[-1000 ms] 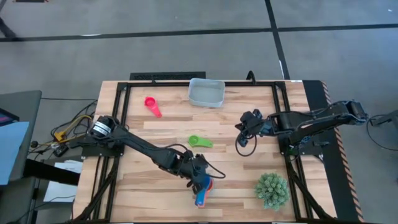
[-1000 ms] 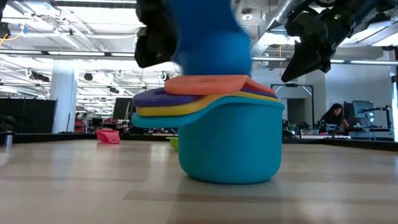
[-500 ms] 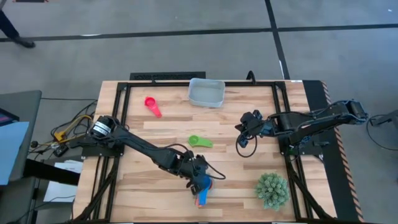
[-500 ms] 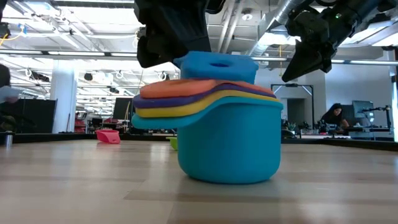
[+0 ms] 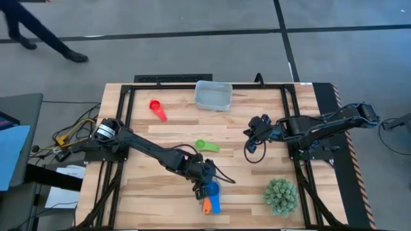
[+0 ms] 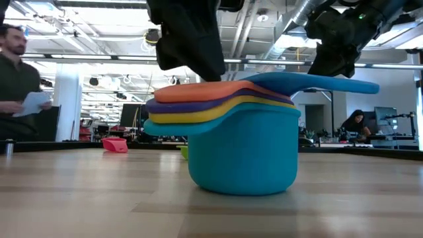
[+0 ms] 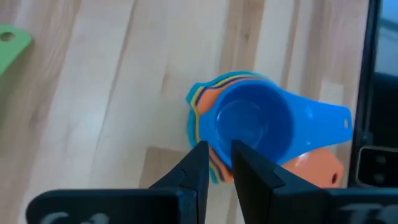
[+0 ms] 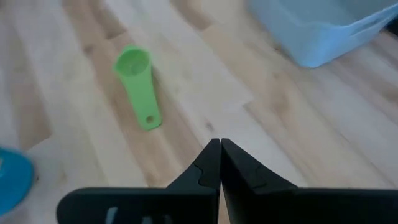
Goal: Nest measuring cups in basket
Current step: Stack the blue measuring cup on top of the orange measuring cup, then stack the red measuring cup on top of the blue measuring cup, then stack the green measuring cup on top of the red measuring cup
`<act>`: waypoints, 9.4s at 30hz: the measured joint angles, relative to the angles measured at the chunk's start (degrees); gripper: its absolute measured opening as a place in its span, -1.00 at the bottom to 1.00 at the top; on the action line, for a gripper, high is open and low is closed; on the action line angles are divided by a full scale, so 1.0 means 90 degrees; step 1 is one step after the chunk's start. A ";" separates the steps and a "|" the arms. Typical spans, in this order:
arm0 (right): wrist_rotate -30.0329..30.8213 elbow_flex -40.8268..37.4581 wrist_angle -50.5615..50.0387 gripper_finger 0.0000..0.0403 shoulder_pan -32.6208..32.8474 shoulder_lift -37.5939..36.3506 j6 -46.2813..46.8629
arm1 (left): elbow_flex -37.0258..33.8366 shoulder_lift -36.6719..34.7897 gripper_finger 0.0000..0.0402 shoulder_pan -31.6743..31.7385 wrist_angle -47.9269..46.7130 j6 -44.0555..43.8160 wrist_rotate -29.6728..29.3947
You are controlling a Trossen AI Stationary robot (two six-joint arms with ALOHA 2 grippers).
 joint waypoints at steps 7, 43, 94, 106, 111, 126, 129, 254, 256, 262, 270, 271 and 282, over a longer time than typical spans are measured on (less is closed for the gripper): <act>-0.0267 0.0000 0.0589 -0.86 0.0890 0.0381 0.0477 | 0.0202 -0.0012 -0.72 -0.0250 -0.0867 0.0354 -0.0204; -0.1100 0.3761 0.1591 -0.94 0.3113 0.5764 0.2404 | -0.0864 0.0024 -0.73 -0.1258 0.0826 0.0846 -0.0148; -0.0259 0.1240 0.1282 -0.91 0.1220 0.3197 0.1096 | -0.5653 -0.6038 -0.72 0.3169 -0.0546 -0.0117 -0.2579; -0.0859 0.0374 0.2017 -0.42 0.0138 0.2326 0.0863 | -0.5697 -0.5780 -0.23 0.6490 -0.0111 0.1260 -0.2301; -0.0828 0.0374 0.2057 -0.10 0.0015 0.2327 0.0794 | -0.5697 -0.5138 -0.10 0.7543 0.0711 0.1678 -0.1554; -0.0747 0.0379 0.1913 -0.07 0.0194 0.2327 0.0779 | -0.5375 -0.3105 -0.34 0.8324 0.1621 0.2095 -0.1226; -0.0741 0.0379 0.1889 -0.14 0.0192 0.2327 0.0781 | -0.5307 -0.3018 -0.49 0.8328 0.1660 0.2066 -0.1173; -0.1715 0.1311 0.3296 -0.43 -0.0705 0.3755 -0.0150 | -0.2736 -0.1757 -0.29 -0.0151 0.0274 -0.1425 -0.2958; -0.2042 0.1619 0.3202 -0.43 -0.0970 0.4026 -0.0520 | -0.3289 -0.1946 -0.31 -0.0095 0.0686 -0.1490 -0.2944; -0.2588 0.2875 0.2327 -0.43 -0.1392 0.5074 -0.1366 | -0.4497 -0.2445 -0.35 -0.0024 0.1351 -0.1779 -0.3029; -0.2566 0.4375 0.0888 -0.43 -0.1423 0.6224 -0.1936 | -0.4796 -0.2538 -0.41 -0.0029 0.1400 -0.1765 -0.3172; -0.2565 0.4459 0.0773 -0.43 -0.1423 0.6309 -0.1951 | -0.4796 -0.2538 -0.41 -0.0029 0.1407 -0.1731 -0.3171; -0.2595 0.4709 0.0174 -0.50 -0.1401 0.6707 -0.2014 | -0.4796 -0.2538 -0.41 -0.0031 0.1381 -0.1513 -0.3198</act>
